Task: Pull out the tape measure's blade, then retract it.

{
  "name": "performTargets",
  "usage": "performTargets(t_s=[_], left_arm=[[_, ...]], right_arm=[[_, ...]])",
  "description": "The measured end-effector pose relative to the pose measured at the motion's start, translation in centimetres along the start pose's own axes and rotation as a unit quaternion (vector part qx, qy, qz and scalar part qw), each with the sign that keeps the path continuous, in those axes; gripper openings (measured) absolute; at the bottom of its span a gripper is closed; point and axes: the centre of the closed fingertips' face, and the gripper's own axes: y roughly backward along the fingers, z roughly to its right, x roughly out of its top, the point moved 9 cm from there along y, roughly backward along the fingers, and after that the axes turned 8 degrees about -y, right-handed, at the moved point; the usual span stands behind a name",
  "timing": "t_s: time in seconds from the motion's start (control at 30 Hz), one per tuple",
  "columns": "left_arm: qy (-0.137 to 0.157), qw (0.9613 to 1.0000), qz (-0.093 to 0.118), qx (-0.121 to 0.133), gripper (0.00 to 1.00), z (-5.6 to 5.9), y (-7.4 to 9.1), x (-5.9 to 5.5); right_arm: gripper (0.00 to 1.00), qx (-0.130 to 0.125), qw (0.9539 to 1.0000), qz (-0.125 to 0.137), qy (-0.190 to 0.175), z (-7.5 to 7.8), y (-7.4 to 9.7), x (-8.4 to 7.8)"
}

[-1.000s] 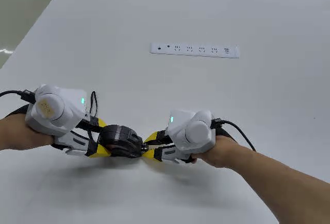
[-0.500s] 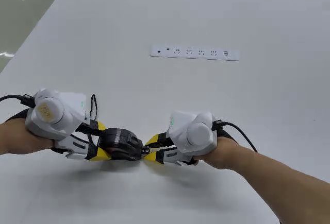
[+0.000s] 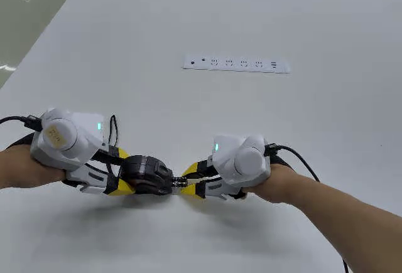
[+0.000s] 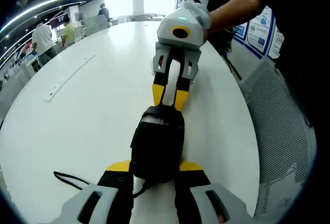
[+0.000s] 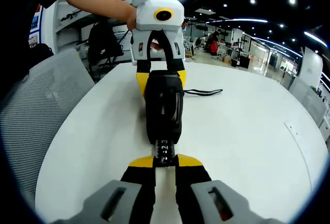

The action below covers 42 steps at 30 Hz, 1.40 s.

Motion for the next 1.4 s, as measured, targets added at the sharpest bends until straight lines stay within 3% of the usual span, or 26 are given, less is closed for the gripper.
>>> performTargets(t_s=[1.4], left_arm=[[0.005,1.0000,0.004,0.003,0.27,0.0,-0.2,0.1]], right_arm=[[0.12,-0.002,0.9999,-0.010,-0.003,0.9,4.3,-3.2]])
